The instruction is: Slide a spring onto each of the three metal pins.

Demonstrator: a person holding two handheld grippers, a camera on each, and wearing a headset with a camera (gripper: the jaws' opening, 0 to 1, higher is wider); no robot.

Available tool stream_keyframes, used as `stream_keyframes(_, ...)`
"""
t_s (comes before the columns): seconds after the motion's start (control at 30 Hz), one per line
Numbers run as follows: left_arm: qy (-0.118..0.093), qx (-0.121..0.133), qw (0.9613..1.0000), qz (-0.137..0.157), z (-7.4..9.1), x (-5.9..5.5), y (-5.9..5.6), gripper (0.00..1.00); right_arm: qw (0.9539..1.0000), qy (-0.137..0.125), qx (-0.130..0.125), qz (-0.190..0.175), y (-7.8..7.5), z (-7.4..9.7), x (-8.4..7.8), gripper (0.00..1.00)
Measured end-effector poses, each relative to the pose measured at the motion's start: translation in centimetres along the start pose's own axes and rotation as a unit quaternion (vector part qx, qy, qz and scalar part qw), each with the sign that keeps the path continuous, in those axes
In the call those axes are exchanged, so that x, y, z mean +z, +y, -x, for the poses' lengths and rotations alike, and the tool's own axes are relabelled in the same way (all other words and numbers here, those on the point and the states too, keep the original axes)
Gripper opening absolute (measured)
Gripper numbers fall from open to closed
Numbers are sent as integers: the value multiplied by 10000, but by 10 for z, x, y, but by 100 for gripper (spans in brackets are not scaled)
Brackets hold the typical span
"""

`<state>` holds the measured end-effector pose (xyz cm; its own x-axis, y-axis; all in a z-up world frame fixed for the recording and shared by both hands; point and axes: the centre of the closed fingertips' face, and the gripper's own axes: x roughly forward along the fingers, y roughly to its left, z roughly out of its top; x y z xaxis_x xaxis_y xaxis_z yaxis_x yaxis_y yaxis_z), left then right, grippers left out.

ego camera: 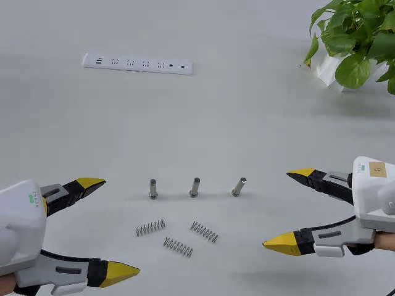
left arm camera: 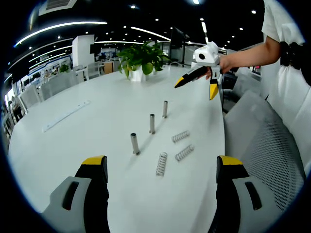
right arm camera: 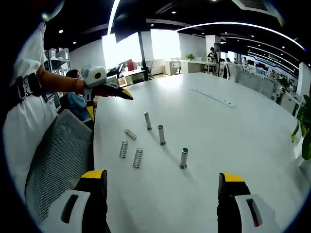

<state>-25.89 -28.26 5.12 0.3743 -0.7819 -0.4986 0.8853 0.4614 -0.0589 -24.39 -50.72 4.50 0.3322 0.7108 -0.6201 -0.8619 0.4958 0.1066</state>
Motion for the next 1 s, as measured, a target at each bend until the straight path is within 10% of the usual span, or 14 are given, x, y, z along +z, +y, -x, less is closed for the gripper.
stream_keyframes(0.33, 578, 59, 9981, 225, -9, -20, 8, 69, 10000, -65, 1, -73, -2, 4, -9, 95)
stream_keyframes(1.0, 1574, -3, 9873, -221, -40, -48, 11, 29, 9998, -83, -28, -164, 6, 2, -10, 92)
